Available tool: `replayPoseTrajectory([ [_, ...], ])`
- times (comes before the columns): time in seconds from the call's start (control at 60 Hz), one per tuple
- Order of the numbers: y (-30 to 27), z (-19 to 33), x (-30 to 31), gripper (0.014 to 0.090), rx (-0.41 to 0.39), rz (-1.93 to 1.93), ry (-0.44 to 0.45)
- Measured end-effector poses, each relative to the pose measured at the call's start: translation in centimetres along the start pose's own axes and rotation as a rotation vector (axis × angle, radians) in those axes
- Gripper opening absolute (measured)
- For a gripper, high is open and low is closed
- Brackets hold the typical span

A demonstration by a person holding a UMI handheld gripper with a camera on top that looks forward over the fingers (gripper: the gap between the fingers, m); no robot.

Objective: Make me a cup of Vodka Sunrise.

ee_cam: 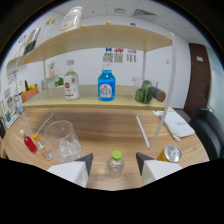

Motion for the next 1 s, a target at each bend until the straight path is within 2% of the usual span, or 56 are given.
replayPoseTrajectory([
  [0.167, -3.0, -5.4, -1.6, 0.0845, 0.027, -0.011, 0.044],
  [0.417, -2.8, -11.2, -7.2, 0.0860, -0.011, 0.004, 0.046],
  [0.617, -1.5, -12.9, -10.2, 0.0859, -0.041, -0.004, 0.041],
  [1.0, -1.5, -13.2, -10.7, 0.0860, -0.044, -0.008, 0.077],
])
